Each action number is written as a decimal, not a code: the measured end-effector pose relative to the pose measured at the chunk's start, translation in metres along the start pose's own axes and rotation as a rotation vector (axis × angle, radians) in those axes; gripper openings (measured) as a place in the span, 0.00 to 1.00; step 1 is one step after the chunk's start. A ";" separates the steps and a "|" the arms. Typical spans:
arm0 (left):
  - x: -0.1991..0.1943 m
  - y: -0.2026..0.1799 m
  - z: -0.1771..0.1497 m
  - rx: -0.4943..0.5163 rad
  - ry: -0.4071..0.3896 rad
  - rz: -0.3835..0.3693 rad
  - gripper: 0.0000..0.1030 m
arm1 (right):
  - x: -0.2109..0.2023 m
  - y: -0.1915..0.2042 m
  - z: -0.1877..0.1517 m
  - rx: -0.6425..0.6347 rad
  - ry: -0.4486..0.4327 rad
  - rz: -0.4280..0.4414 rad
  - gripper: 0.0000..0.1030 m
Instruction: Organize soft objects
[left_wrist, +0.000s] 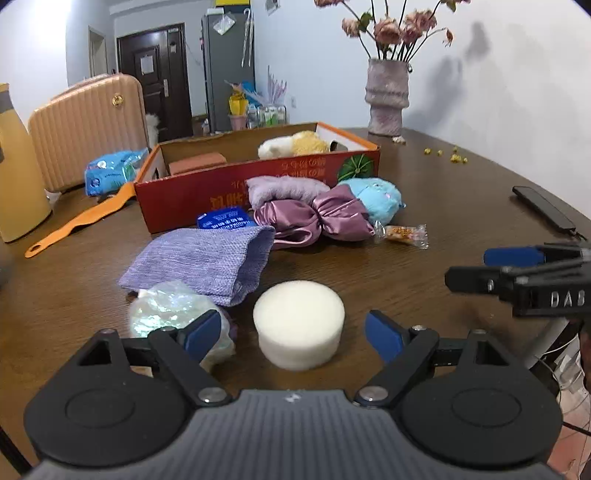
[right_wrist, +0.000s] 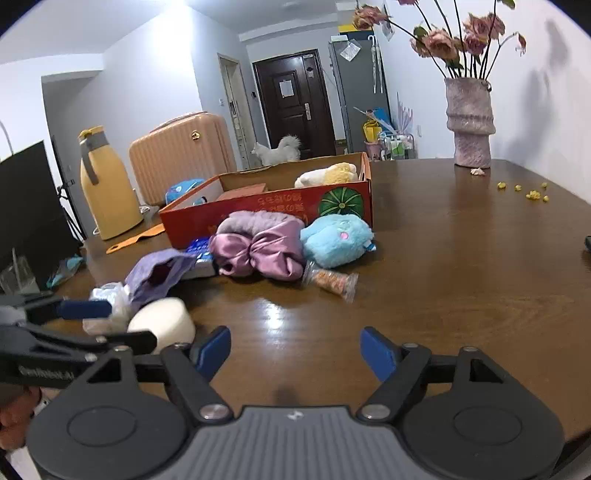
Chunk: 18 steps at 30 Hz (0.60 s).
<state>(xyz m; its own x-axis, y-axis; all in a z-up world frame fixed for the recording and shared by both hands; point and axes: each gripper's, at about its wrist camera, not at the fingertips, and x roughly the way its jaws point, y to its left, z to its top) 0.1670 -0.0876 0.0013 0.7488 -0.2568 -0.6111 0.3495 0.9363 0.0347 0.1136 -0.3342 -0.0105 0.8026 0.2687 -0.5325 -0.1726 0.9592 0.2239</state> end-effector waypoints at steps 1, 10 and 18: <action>0.004 0.000 0.002 -0.001 0.008 -0.006 0.79 | 0.005 -0.003 0.003 0.003 -0.001 0.004 0.73; 0.039 -0.014 0.014 0.013 0.077 -0.057 0.62 | 0.063 -0.016 0.039 -0.085 0.016 -0.039 0.62; 0.053 -0.019 0.022 0.008 0.084 -0.073 0.56 | 0.100 -0.014 0.051 -0.222 0.105 0.011 0.30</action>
<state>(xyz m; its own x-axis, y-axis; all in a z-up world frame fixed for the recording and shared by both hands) 0.2123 -0.1243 -0.0140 0.6716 -0.3034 -0.6760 0.4063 0.9137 -0.0064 0.2249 -0.3253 -0.0254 0.7382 0.2760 -0.6156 -0.3115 0.9488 0.0519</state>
